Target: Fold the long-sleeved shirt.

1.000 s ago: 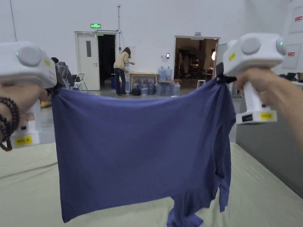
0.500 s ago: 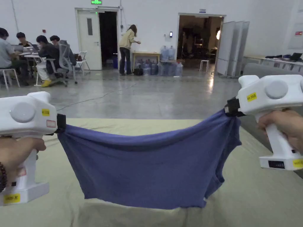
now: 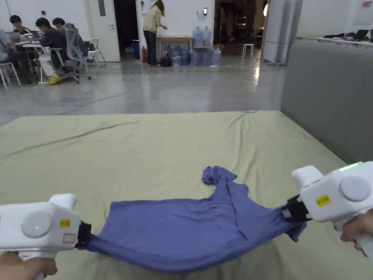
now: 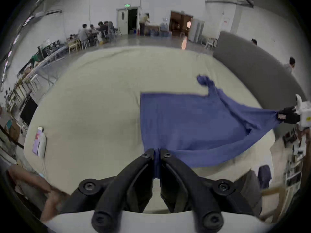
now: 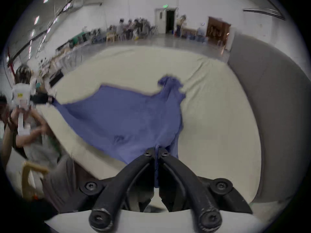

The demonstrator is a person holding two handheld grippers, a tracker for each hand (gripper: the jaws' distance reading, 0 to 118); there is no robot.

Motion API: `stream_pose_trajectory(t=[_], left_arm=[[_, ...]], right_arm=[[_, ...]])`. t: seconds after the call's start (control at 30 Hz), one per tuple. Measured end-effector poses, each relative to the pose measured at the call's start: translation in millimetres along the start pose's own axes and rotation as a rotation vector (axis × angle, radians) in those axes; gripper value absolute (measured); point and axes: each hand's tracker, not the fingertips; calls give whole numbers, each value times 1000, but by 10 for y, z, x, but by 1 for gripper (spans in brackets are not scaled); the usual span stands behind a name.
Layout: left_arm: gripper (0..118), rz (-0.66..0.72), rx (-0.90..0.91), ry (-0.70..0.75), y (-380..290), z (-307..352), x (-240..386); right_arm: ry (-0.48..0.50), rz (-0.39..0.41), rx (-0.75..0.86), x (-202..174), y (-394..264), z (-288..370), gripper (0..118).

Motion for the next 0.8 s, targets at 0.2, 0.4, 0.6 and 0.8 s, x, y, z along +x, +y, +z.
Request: stream_pose_trajectory(t=[0.2,0.4,0.6,0.8], left_arm=[[0,-63,-201,26,-686,-347,7],[0,-31,-202,-10,-811,-471,-45],[116,7,-180,-47,-528,-375,-170],[0,8,-97,-10,5,-554,-48]], right_arm=[[41,71,-283,-169,-743,-733,0],[10,46,-343,-153,-888,-1148,3],[29,-47,-174,13,-661,-869,100],[-42,-135,-142,118,-224,-1011,0]])
